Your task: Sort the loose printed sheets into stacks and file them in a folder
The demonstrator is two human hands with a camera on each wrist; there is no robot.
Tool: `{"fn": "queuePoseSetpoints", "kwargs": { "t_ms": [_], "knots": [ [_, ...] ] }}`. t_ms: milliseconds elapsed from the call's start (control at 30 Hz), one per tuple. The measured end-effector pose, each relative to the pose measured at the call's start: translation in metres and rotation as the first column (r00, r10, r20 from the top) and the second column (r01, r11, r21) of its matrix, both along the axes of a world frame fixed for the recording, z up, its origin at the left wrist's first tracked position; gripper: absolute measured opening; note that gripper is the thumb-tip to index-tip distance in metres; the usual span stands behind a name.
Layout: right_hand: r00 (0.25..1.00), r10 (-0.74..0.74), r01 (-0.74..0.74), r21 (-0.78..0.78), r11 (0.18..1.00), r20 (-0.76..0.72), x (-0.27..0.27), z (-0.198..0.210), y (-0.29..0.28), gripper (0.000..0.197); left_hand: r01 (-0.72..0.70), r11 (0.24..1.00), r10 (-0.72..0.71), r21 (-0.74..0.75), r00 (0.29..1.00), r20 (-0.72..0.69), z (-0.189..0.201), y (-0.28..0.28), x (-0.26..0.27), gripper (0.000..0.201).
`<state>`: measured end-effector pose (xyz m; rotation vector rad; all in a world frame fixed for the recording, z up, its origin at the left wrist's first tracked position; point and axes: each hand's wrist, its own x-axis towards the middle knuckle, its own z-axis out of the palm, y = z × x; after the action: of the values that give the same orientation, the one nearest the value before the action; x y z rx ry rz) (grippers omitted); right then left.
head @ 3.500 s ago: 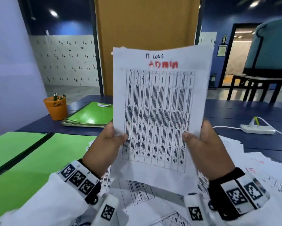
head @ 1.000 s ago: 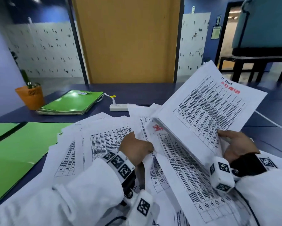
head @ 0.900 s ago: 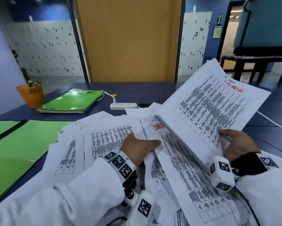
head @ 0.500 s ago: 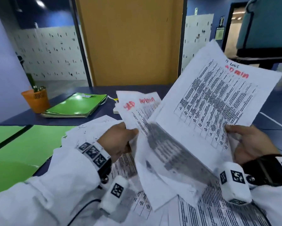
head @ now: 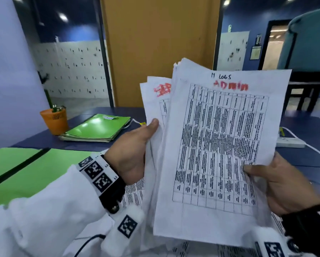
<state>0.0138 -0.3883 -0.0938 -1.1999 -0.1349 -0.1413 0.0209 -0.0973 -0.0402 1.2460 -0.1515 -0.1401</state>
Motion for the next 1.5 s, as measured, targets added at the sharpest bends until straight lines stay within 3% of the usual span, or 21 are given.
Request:
{"fn": "queuePoseSetpoints", "kwargs": {
  "t_ms": [133,167,233,300,467,633,767,900,1000,1067,1167,1200,1267,1333,1433,1500],
  "knots": [
    [1.000,-0.004,0.006,-0.189,0.982,0.010,-0.009,-0.001,0.006,0.062,-0.007,0.996,0.001,0.092,0.998,0.064,0.004,-0.005,-0.007,0.068],
    [0.999,-0.022,0.030,-0.253,0.967,0.033,-0.011,0.001,0.009,0.051,-0.001,0.990,-0.014,0.138,0.994,0.106,0.005,-0.006,-0.009,0.073],
    [0.993,-0.099,0.115,-0.304,0.946,0.069,-0.013,0.001,0.011,0.035,0.028,0.984,-0.062,0.177,0.981,0.186,0.006,-0.010,-0.015,0.055],
    [0.988,-0.125,0.148,-0.320,0.936,0.093,-0.017,0.002,0.014,0.037,0.020,0.988,-0.056,0.151,0.970,0.237,0.004,-0.012,-0.019,0.035],
    [0.959,-0.134,0.229,-0.405,0.885,0.248,-0.027,0.009,0.026,0.045,-0.027,1.000,0.027,-0.005,0.935,0.352,0.002,-0.010,-0.023,0.050],
    [0.934,-0.113,0.221,-0.303,0.927,0.338,-0.032,0.018,0.033,0.035,-0.076,0.994,0.105,-0.080,0.879,0.465,0.005,-0.009,-0.026,0.042],
    [0.878,-0.184,0.336,-0.296,0.894,0.443,-0.035,0.025,0.044,0.029,-0.228,0.968,0.245,-0.100,0.803,0.544,0.001,-0.012,-0.022,0.037],
    [0.825,-0.217,0.412,-0.292,0.863,0.521,-0.037,0.038,0.052,0.048,-0.309,0.947,0.294,-0.090,0.718,0.631,0.006,-0.013,-0.024,0.035],
    [0.830,-0.198,0.488,-0.507,0.711,0.521,-0.037,0.041,0.052,0.024,-0.295,0.952,0.278,-0.082,0.719,0.637,0.006,-0.004,-0.021,0.042],
    [0.836,-0.232,0.514,-0.558,0.651,0.498,-0.037,0.039,0.053,0.024,-0.262,0.964,0.238,-0.045,0.775,0.585,-0.002,0.004,-0.018,0.055],
    [0.906,-0.149,0.390,-0.645,0.657,0.397,-0.037,0.038,0.061,0.043,-0.318,0.948,0.280,-0.009,0.820,0.499,-0.018,0.013,-0.016,0.050],
    [0.938,-0.110,0.315,-0.681,0.661,0.327,-0.036,0.037,0.064,0.047,-0.386,0.923,0.337,-0.005,0.800,0.497,-0.023,0.015,-0.015,0.047],
    [0.964,-0.100,0.250,-0.712,0.656,0.246,-0.032,0.036,0.068,0.036,-0.495,0.869,0.437,-0.021,0.747,0.501,-0.029,0.018,-0.014,0.047],
    [0.957,-0.145,0.283,-0.692,0.664,0.253,-0.030,0.039,0.071,0.026,-0.509,0.860,0.461,-0.038,0.741,0.489,-0.033,0.019,-0.011,0.051],
    [0.924,-0.211,0.365,-0.570,0.736,0.318,-0.032,0.046,0.076,0.036,-0.473,0.880,0.431,-0.044,0.756,0.492,-0.034,0.019,-0.010,0.049],
    [0.909,-0.209,0.388,-0.551,0.738,0.360,-0.035,0.051,0.084,0.043,-0.483,0.876,0.404,0.004,0.737,0.542,-0.029,0.015,-0.013,0.045]
  ]
}}
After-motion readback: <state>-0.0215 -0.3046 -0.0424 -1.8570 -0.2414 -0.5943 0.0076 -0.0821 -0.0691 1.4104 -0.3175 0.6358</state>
